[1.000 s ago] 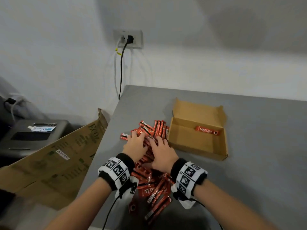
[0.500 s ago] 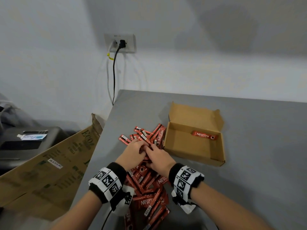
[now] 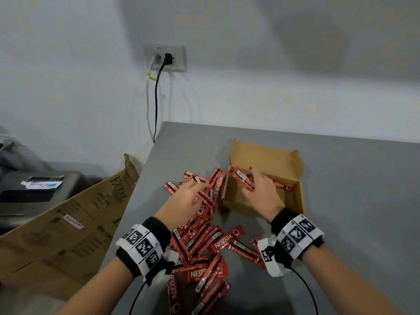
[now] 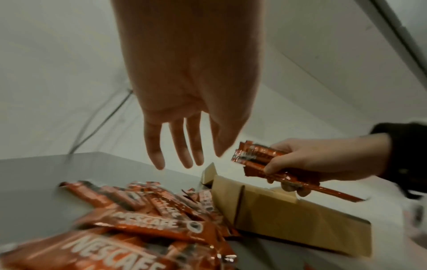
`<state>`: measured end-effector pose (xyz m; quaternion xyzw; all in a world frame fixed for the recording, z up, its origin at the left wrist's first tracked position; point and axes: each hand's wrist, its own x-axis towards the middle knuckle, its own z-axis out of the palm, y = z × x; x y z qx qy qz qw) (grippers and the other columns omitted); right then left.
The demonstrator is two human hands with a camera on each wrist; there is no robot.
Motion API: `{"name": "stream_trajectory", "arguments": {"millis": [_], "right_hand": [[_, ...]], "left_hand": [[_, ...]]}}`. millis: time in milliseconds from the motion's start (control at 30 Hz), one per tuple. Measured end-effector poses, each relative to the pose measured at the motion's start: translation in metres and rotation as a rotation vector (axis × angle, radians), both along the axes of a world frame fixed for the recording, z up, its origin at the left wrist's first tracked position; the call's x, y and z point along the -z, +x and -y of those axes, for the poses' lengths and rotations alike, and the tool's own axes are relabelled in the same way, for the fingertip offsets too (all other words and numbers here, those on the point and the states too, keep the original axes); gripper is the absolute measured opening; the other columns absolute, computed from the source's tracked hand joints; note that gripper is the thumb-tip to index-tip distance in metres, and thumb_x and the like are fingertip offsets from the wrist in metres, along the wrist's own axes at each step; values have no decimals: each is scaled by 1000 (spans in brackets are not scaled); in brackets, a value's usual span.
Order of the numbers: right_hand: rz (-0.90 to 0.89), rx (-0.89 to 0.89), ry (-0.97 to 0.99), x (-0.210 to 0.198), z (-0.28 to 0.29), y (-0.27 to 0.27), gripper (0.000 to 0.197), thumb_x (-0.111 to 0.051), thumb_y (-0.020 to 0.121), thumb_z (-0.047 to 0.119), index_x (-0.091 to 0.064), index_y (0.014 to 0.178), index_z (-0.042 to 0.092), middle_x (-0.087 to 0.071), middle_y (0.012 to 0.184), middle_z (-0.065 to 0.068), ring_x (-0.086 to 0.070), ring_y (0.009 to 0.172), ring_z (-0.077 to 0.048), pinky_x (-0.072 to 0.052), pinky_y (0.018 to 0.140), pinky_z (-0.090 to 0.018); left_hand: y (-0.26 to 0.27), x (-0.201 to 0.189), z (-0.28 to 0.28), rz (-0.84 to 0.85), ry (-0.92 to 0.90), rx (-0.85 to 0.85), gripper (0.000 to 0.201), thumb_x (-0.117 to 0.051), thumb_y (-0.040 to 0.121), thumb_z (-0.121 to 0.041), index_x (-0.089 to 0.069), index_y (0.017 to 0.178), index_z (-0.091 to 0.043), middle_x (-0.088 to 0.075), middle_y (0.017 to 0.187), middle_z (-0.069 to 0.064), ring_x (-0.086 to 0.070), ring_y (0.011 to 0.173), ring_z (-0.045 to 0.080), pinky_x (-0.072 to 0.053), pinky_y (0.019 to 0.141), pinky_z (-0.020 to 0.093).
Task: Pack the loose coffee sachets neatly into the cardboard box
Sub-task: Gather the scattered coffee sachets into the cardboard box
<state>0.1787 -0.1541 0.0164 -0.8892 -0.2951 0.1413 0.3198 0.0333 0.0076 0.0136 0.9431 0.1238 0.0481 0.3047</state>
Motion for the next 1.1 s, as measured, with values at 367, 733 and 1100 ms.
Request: {"name": "stream_trajectory", "arguments": {"millis": [367, 733, 1100], "right_hand": [[-8, -10, -242, 27, 14, 11, 28, -59, 88, 18, -44, 110, 14, -51, 103, -6, -56, 99, -28, -48, 84, -35], [-116, 259, -73, 31, -10, 8, 30, -57, 89, 14, -41, 111, 2, -51, 111, -22, -53, 98, -36, -45, 81, -38], [-170, 349, 36, 29, -19, 3, 44, -59, 90, 21, -35, 121, 2, -38, 125, -22, -51, 101, -36, -46, 85, -38]], "left_hand": [[34, 21, 32, -159, 11, 173, 46, -48, 94, -24, -35, 138, -20, -55, 124, 3, -43, 116, 17, -34, 105, 39], [27, 35, 32, -272, 285, 327, 37, -44, 95, -25, -47, 131, -22, -41, 141, -3, -25, 136, 15, -6, 114, 48], [26, 31, 33, -278, 178, 357, 33, -49, 93, -31, -54, 125, -21, -48, 136, -3, -28, 133, 14, -6, 114, 52]]}}
